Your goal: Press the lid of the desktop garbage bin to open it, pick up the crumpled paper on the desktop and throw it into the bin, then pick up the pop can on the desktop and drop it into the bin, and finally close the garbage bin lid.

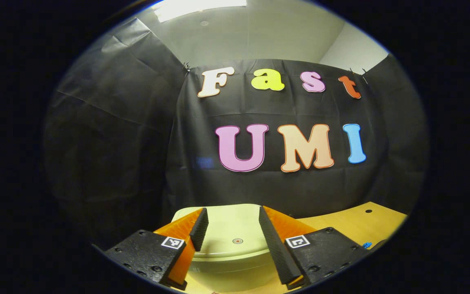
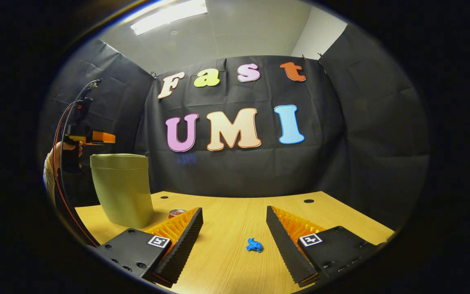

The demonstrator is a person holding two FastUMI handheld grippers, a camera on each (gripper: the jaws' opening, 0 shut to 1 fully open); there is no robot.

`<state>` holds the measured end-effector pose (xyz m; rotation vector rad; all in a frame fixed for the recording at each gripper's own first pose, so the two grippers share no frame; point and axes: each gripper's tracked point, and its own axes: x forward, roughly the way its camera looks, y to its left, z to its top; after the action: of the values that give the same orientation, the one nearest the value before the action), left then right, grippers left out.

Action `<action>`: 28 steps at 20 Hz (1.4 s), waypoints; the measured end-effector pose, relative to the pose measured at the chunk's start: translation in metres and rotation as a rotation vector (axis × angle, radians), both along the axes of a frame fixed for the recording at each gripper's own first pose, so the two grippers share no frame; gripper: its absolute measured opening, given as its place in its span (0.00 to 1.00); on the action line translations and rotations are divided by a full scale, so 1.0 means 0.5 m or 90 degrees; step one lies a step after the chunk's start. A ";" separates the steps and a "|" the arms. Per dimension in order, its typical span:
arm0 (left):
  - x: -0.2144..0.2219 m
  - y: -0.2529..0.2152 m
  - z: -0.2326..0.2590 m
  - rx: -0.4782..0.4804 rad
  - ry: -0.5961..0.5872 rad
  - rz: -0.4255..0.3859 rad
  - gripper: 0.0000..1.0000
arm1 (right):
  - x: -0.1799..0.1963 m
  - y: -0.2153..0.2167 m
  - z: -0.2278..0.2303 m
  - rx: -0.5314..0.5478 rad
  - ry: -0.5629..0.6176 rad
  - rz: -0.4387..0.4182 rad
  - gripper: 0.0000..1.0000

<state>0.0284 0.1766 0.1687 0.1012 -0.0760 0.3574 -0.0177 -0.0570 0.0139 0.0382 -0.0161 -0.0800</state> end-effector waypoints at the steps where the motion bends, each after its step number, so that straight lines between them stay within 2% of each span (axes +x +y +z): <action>1: 0.002 0.002 -0.001 0.001 0.004 0.001 0.70 | 0.000 -0.002 0.002 0.000 -0.001 -0.001 0.98; 6: 0.011 0.003 -0.006 -0.002 0.016 -0.002 0.34 | -0.003 -0.005 0.001 0.004 0.001 -0.006 0.98; 7: 0.015 -0.001 -0.012 -0.004 0.021 -0.006 0.31 | -0.003 -0.004 0.000 0.004 0.001 -0.005 0.98; 8: 0.018 -0.003 -0.018 -0.007 0.024 -0.009 0.31 | -0.003 -0.003 0.000 0.002 0.001 -0.005 0.98; 10: 0.024 -0.004 -0.026 -0.014 0.029 -0.012 0.19 | -0.001 -0.001 0.001 -0.001 0.002 -0.006 0.98; 11: 0.026 -0.001 -0.029 -0.016 0.028 -0.011 0.17 | 0.000 -0.001 0.001 -0.002 0.002 -0.005 0.98; 12: 0.027 0.001 -0.032 -0.018 0.029 -0.009 0.06 | -0.001 0.001 0.000 -0.003 0.002 -0.005 0.98; 13: 0.031 0.004 -0.037 -0.021 0.033 -0.007 0.02 | 0.000 -0.001 0.002 -0.002 0.001 -0.006 0.98; 21: 0.044 0.004 -0.076 -0.036 0.064 -0.013 0.00 | 0.005 -0.005 0.001 -0.002 0.001 -0.006 0.98; 28: 0.047 0.004 -0.083 -0.033 0.053 -0.020 0.00 | 0.011 -0.007 -0.012 0.001 0.012 -0.002 0.98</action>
<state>0.0520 0.1787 0.1270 0.0638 0.0136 0.3232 -0.0122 -0.0605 0.0080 0.0397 0.0023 -0.0840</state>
